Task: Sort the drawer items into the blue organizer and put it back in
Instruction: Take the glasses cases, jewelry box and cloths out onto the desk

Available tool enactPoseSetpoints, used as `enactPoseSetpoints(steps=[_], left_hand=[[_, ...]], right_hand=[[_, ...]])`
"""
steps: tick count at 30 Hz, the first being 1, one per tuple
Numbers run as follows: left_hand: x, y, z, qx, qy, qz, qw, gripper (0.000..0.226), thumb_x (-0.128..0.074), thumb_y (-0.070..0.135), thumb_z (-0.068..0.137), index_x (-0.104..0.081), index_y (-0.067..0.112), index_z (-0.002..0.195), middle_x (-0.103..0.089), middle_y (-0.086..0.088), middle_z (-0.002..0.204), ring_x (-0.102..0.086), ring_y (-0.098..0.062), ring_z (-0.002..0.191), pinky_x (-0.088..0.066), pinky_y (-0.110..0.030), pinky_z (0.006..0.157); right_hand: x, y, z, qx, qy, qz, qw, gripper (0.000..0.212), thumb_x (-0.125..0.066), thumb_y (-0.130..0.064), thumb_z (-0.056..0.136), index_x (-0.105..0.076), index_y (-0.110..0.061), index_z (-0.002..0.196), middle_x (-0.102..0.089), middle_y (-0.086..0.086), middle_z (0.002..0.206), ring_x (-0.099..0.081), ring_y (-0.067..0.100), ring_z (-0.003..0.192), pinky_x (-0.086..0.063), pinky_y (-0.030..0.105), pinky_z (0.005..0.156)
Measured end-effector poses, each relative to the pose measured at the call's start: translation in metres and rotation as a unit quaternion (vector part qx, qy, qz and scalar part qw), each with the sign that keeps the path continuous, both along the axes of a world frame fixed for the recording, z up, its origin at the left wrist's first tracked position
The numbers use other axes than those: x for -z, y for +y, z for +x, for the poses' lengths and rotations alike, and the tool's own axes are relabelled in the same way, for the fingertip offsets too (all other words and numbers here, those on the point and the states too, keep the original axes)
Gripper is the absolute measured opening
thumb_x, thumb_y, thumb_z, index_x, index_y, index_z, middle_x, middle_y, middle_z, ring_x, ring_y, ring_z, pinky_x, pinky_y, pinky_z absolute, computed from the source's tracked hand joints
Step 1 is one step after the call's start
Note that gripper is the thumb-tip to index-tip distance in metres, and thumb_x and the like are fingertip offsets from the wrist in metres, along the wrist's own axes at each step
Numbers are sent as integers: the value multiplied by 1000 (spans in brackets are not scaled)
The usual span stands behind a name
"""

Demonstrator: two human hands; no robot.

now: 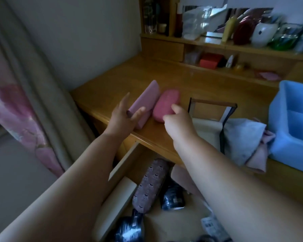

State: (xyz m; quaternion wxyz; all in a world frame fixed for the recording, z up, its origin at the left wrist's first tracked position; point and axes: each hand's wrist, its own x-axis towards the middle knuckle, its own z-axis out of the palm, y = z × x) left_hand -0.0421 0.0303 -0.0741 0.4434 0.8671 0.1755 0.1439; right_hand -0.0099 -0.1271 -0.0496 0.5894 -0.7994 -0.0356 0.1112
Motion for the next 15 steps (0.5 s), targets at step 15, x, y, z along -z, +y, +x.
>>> enactPoseSetpoints(steps=[15], left_hand=[[89, -58, -196, -14, 395, 337, 854, 57, -59, 20, 83, -34, 13, 134, -46, -6, 126, -53, -25, 112, -47, -35, 90]], right_hand=[[129, -140, -189, -396, -168, -306, 849, 32, -43, -33, 93, -60, -29, 119, -57, -12, 119, -53, 9, 110, -44, 25, 90]])
